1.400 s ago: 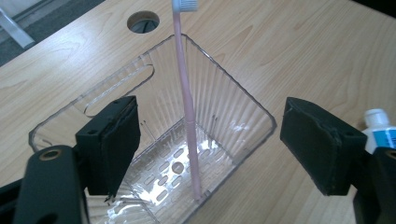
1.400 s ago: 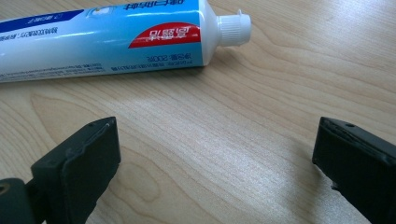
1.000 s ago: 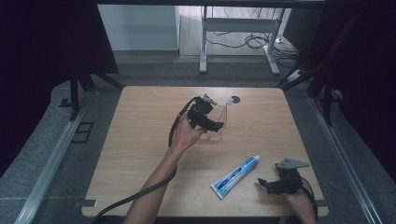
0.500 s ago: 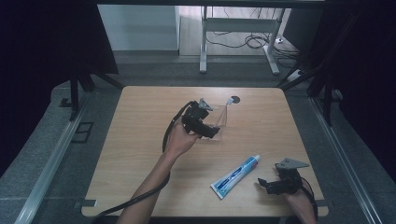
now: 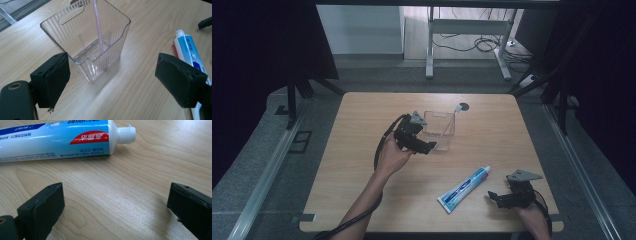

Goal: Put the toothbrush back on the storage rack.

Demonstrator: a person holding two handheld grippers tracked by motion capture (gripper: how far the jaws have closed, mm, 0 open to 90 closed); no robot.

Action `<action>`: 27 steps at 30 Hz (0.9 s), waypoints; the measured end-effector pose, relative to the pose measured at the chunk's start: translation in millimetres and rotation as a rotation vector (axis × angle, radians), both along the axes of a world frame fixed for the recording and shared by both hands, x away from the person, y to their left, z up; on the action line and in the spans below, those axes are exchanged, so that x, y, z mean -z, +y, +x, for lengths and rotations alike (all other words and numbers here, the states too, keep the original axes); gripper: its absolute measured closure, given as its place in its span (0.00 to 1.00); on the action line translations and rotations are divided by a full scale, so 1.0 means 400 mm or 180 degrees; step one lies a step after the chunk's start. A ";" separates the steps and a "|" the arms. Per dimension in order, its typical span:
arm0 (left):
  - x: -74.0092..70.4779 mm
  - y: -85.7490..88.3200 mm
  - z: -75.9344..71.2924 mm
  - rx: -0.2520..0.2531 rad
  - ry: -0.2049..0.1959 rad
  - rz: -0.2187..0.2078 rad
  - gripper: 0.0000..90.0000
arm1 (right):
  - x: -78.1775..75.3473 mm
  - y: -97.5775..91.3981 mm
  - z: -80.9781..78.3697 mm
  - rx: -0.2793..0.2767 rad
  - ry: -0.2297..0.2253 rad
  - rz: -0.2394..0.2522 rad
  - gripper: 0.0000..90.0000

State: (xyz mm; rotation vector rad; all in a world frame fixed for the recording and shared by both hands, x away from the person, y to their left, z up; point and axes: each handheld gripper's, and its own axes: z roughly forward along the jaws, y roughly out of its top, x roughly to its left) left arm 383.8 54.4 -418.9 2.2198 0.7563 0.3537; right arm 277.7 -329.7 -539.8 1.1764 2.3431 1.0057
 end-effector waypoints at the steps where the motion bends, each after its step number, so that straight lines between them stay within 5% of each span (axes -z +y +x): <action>1: 0.002 0.004 -0.004 0.0007 -0.0002 -0.0004 0.14 | 0.000 0.000 0.000 0.0002 -0.0001 0.0000 0.01; 27: 0.083 0.123 -0.092 -0.0125 0.0011 -0.0109 0.14 | -0.004 0.003 -0.004 0.0000 -0.0049 0.0000 0.02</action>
